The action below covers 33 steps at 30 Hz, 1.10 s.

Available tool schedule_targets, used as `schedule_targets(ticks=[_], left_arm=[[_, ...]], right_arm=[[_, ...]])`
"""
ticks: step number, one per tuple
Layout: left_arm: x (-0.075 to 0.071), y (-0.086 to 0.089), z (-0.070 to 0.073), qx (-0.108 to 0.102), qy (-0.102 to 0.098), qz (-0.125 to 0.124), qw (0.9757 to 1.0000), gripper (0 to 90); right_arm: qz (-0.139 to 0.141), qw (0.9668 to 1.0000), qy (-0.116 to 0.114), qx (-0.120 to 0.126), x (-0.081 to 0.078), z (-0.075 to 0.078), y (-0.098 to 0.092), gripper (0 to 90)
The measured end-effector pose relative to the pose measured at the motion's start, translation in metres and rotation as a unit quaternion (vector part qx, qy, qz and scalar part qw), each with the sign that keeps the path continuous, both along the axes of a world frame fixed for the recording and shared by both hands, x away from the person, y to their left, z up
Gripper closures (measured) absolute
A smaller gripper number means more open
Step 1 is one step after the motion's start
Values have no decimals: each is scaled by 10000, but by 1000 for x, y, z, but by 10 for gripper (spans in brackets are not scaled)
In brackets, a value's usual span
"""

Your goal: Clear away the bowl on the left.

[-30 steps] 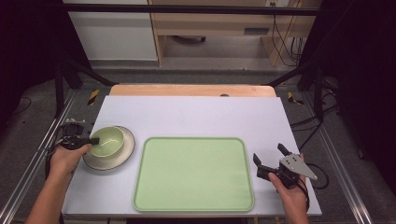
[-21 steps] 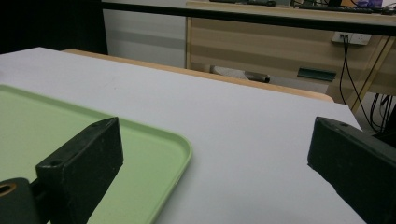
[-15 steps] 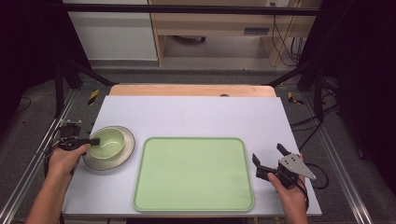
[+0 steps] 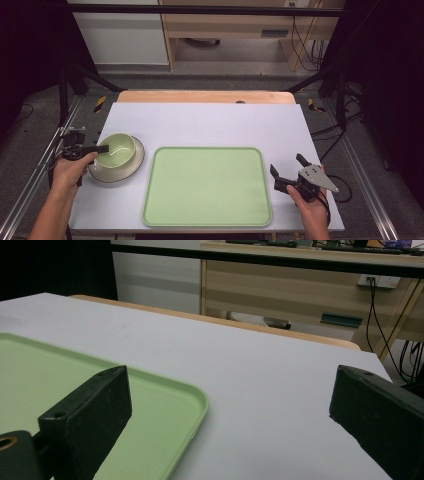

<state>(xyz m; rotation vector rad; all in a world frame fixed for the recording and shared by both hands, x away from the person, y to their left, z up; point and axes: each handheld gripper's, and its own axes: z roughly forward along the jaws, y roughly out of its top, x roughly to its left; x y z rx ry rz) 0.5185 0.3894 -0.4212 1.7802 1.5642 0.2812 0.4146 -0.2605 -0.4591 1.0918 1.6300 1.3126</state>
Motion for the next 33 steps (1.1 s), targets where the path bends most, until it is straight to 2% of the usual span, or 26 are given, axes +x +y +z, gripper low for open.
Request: schedule_targets(ticks=[5,13,21,25,33], left_arm=[[0,-9,5,30,-51,-82,9999,835],[1,-34,11,-157,-199,-341,9991,835],[1,-49,13,-164,-249,-508,9983,835],[-2,-57,13,-257,-325,-553,9976,835],[-4,-75,14,-310,-390,-744,9960,835]], right_arm=[[2,10000,0,7,0,0,0,35],[11,10000,-14,12,0,0,0,35],[12,10000,-21,16,0,0,-1,35],[0,10000,-3,23,0,0,-1,35],[22,10000,-21,13,0,0,-1,35]])
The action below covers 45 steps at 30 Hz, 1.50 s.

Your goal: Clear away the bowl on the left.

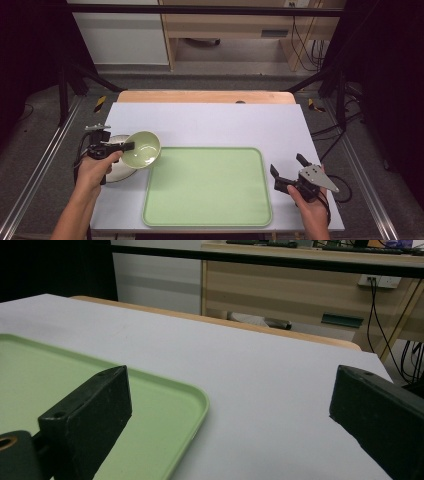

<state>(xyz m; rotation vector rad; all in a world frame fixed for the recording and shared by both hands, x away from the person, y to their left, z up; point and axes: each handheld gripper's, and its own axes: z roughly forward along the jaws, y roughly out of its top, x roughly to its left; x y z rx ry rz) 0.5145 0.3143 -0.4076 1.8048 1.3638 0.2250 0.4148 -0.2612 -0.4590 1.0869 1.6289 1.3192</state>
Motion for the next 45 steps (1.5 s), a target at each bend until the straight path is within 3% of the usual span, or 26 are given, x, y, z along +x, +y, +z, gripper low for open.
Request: schedule_targets(ticks=[16,45], left_arm=[[-3,-33,5,-22,-110,-339,9994,835],[-7,-86,-3,14,-121,-828,9965,834]], right_arm=[[-9,10000,4,18,0,0,0,35],[-6,10000,-27,36,0,1,-2,35]])
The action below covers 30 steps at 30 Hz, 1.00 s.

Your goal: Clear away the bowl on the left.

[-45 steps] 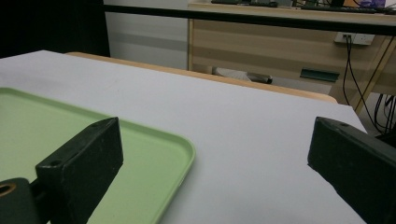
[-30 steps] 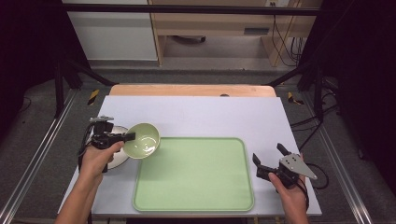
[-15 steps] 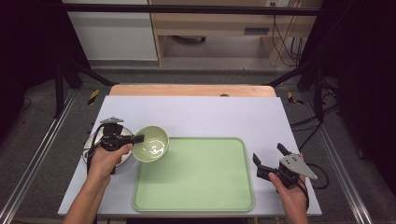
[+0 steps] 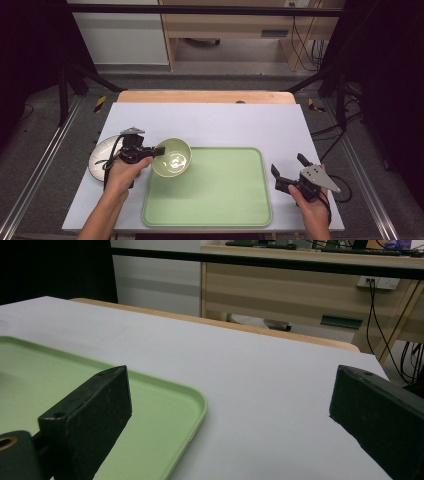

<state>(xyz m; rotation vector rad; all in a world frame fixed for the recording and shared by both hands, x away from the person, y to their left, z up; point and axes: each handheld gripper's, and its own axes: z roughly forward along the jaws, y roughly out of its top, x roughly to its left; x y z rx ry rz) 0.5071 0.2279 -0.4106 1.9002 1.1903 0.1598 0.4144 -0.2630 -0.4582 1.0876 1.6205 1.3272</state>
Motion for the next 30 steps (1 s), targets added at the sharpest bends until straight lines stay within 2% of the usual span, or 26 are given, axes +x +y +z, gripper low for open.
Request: schedule_targets(ticks=[6,11,22,30], left_arm=[[-1,-10,-2,-49,47,-96,9999,835],[-3,-21,-6,21,66,-224,9997,834],[-5,-42,-11,8,92,-397,9992,834],[-6,-52,-14,64,113,-470,9988,834]], right_arm=[[1,10000,-4,-7,0,0,0,35],[2,10000,-9,-7,0,0,0,35],[-11,10000,1,-2,-1,0,0,35],[-19,10000,1,-5,-1,1,-1,35]])
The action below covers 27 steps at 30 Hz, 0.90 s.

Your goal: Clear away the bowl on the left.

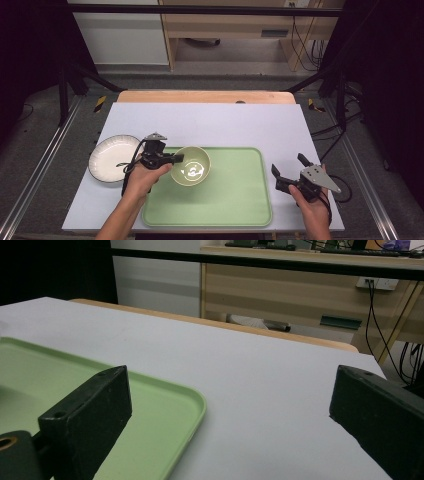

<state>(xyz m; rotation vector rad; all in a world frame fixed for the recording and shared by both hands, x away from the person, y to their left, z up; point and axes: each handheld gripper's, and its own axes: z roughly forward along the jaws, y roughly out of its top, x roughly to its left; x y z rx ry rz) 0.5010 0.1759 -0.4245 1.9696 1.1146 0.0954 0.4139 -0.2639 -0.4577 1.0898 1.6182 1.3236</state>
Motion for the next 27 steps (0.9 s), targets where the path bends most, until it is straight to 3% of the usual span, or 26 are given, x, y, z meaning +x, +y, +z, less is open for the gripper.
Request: schedule_targets(ticks=[27], left_arm=[[-4,-27,-18,232,156,-253,9993,834]], right_arm=[[13,10000,-19,6,0,0,-1,35]])
